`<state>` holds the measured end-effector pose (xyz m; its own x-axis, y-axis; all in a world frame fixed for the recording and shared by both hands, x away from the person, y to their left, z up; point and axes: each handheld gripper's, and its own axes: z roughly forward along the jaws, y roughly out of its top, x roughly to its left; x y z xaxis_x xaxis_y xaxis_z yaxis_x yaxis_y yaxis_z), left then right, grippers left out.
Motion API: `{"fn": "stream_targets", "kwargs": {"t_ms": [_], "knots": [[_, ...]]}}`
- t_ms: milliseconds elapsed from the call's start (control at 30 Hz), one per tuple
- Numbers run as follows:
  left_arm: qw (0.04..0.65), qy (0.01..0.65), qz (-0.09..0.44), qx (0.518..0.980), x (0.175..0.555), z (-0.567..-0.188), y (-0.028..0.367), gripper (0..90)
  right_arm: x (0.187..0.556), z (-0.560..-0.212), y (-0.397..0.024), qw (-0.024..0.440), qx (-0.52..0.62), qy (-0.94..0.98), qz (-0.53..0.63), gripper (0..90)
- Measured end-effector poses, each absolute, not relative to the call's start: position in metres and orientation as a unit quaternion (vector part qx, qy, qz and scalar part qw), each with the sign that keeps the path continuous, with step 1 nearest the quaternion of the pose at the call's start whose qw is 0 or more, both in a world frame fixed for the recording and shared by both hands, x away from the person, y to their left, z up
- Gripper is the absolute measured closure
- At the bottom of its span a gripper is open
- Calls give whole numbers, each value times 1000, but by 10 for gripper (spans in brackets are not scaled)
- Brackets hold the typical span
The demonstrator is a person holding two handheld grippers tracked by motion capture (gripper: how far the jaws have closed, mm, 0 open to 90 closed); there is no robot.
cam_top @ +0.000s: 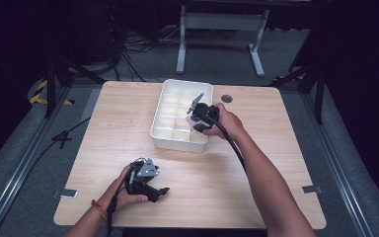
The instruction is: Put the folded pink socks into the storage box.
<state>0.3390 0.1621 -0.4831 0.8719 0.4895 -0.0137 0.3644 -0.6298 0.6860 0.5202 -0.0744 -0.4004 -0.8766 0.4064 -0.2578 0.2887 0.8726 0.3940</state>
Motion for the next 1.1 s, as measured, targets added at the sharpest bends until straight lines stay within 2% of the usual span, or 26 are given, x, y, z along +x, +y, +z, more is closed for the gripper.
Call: {"fn": "stream_targets", "kwargs": {"t_ms": [300,433,533,633,933,1100], "knots": [[358,237,87,899,339,-483,162,140,521,-402,-69,180,179,955,151,626],[359,237,87,899,339,-483,162,140,519,-402,-70,192,188,951,155,588],[359,237,87,899,339,-483,162,140,516,-400,-70,204,194,947,156,521],[360,239,86,898,339,-483,162,140,512,-395,-73,208,193,945,165,505],[360,239,87,898,339,-483,162,140,505,-386,-78,179,162,955,173,650],[359,237,87,899,339,-483,162,140,506,-392,-71,192,149,959,148,690]]}}
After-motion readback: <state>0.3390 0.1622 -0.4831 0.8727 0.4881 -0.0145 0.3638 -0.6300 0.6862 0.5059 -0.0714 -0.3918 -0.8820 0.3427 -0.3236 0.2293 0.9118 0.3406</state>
